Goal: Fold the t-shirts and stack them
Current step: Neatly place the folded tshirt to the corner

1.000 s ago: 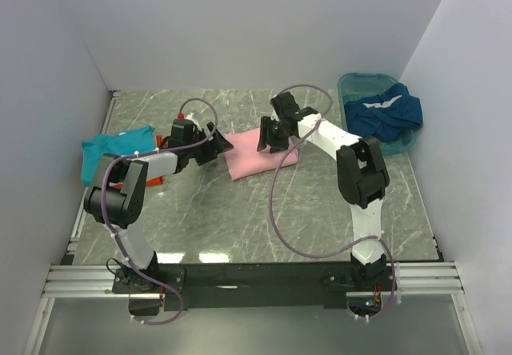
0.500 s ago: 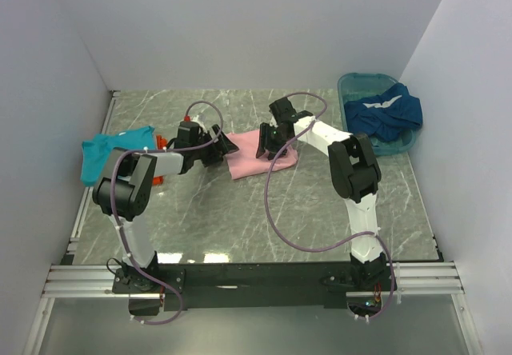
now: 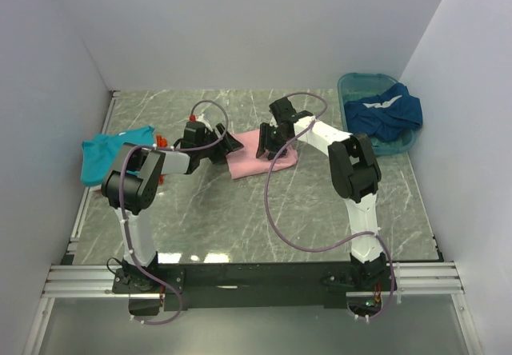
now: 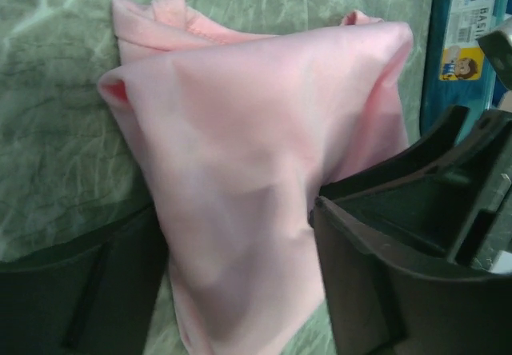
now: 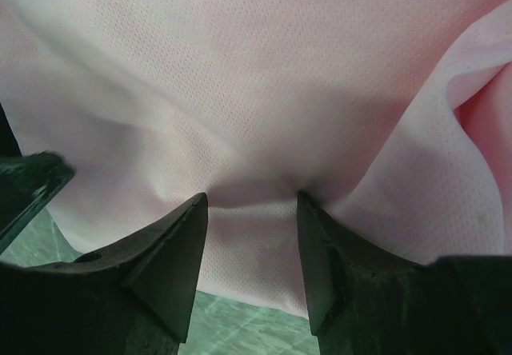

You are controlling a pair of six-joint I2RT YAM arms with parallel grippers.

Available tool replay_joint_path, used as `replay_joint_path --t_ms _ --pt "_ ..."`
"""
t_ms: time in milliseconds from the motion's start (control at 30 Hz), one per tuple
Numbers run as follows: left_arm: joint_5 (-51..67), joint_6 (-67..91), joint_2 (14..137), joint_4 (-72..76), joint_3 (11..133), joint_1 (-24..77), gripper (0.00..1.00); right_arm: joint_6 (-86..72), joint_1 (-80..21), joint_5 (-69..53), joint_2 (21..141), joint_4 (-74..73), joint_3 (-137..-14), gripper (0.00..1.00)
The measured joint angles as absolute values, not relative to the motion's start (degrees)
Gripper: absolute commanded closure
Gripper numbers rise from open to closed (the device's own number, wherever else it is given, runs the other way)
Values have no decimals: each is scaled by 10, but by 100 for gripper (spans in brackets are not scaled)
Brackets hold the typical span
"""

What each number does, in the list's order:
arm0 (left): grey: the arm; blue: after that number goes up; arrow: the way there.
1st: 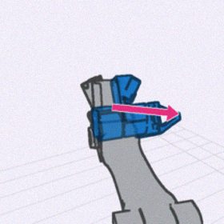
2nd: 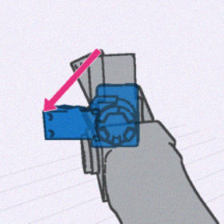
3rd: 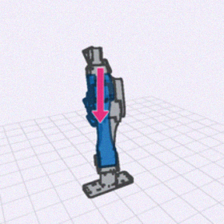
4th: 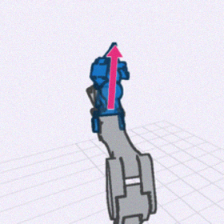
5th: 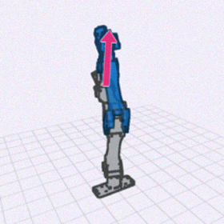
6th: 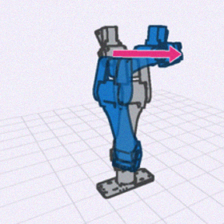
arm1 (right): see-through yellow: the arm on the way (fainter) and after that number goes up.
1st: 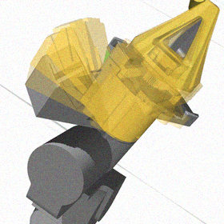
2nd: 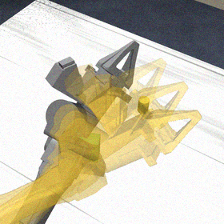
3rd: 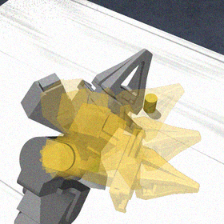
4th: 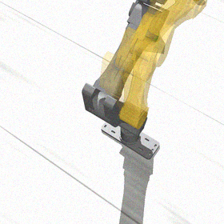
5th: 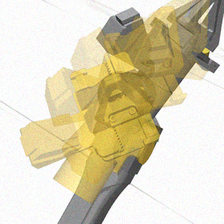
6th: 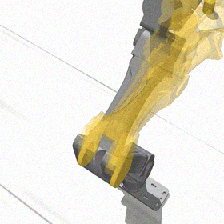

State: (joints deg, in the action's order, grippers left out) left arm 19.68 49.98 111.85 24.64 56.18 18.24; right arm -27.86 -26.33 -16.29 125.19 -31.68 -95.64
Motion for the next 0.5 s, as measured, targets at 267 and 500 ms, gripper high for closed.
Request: replay_joint_path --t_ms 267,500 --pt "178 507 1143 232 569 190 96 -279 -262 -168 1252 -316 -956 44" --pt "157 484 1146 166 610 198 100 -278 -262 -171 1252 -316 -955 42"
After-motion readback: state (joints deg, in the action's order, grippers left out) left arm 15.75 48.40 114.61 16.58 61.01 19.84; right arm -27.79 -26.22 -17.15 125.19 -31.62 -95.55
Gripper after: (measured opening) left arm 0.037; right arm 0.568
